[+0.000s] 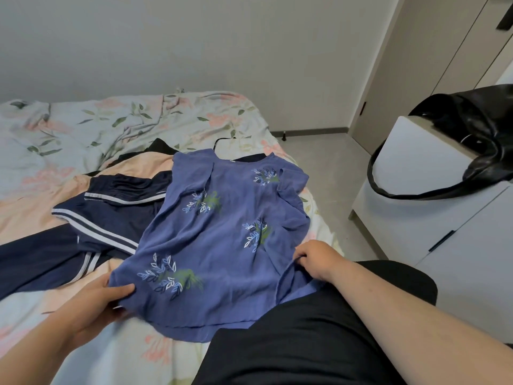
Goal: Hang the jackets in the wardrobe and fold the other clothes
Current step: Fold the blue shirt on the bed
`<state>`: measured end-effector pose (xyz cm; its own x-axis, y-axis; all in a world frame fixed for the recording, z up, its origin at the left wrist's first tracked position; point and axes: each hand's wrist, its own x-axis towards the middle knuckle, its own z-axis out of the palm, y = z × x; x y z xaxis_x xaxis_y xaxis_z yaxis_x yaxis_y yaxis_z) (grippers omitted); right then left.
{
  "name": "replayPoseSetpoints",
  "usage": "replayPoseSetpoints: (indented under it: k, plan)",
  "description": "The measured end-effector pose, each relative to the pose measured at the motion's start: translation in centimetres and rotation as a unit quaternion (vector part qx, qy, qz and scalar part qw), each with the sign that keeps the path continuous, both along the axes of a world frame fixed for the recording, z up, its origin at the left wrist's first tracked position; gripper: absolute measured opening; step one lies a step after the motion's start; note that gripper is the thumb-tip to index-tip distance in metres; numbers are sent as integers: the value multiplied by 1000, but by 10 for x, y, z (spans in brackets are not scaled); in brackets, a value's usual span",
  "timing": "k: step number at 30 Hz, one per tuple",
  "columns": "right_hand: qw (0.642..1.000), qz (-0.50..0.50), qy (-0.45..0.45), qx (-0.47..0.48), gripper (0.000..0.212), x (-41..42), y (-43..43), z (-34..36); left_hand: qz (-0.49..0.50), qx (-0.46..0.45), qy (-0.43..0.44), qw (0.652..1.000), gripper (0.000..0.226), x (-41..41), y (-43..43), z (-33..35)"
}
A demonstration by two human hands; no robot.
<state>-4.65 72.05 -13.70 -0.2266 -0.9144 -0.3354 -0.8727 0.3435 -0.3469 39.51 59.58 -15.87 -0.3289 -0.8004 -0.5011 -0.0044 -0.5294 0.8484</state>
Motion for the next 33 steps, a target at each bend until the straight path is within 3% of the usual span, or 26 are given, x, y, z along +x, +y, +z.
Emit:
replayPoseSetpoints:
  k: [4, 8, 11, 15, 17, 22, 26, 30, 33]
  plan:
    - [970, -211, -91, -72, 25, -26, 14, 8, 30, -38, -31, 998, 22, 10, -10, -4]
    - [860, -386, -290, -165, 26, -32, 24, 24, 85, -55, -5, 995, 19, 17, -21, 0]
    - [812, -401, -380, -186, 29, -32, 33, 39, 128, -60, 36, 989, 29, 20, -34, 8]
    - [691, -397, -558, -231, 34, -42, 48, 65, 86, -79, 47, 992, 38, 29, -51, 28]
    - [659, -383, -606, -227, 33, -49, 57, 75, 82, -107, 28, 991, 33, 35, -59, 37]
    - [662, -348, -636, -187, 33, -57, 71, 88, 23, -117, -80, 990, 19, 55, -76, 41]
    - [631, -393, -638, -200, 19, -56, 73, 83, -40, -69, -164, 983, 20, 50, -72, 38]
    - [688, -419, -555, -206, 23, -48, 73, 78, 31, -8, -31, 999, 31, 43, -60, 40]
    - [684, -411, -550, -246, 25, -44, 72, 88, 57, -7, 84, 995, 34, 39, -58, 43]
